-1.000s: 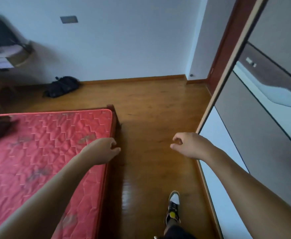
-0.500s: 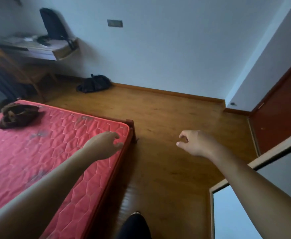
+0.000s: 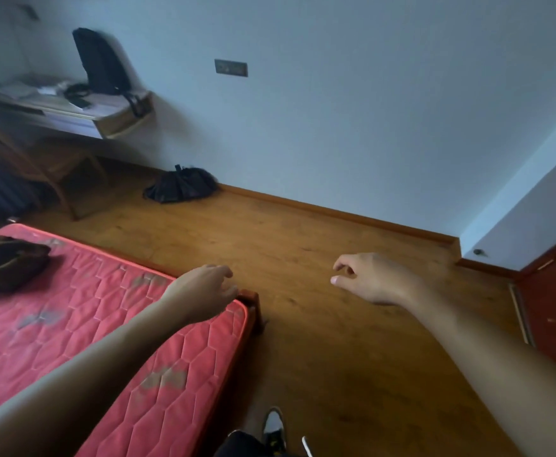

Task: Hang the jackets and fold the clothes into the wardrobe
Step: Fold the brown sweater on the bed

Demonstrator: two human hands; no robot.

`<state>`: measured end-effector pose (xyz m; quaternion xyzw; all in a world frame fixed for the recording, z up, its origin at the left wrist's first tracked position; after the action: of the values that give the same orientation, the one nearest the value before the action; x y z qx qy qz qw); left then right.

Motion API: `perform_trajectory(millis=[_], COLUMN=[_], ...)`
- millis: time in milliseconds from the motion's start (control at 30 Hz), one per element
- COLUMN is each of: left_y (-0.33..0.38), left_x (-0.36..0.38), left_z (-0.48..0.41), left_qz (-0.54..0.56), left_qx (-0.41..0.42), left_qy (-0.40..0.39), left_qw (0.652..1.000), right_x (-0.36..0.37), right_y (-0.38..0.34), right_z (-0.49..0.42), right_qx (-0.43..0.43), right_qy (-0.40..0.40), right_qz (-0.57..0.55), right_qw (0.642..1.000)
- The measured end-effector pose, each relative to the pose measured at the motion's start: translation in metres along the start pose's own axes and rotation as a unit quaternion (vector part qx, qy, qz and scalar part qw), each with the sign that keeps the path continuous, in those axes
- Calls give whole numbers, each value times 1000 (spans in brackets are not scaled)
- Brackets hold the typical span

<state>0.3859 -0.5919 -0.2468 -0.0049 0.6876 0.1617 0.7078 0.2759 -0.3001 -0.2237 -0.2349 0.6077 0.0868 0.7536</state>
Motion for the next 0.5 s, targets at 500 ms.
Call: perform_trajectory(millis=[500], left_y=[-3], left_x=[-14], left_z=[-277], left_qz=[49], left_qx=[1], left_qy=[27], left_qw=[998], right_x=[-63], right_y=[75], right_z=[-313], right_qx=[-142], right_qy=[-6], right_qz=[-17], right_qw=[990])
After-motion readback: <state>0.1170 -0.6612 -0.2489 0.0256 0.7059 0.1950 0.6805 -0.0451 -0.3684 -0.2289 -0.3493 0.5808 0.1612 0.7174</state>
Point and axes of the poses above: each hand's wrist, its own z-axis away from the middle knuckle, its own x-axis out of the palm, y = z × x, the point moved 1 cm from there along -z, towards the middle knuckle, and after that the axes turned 15 degrees about y, right-handed, at the moved point
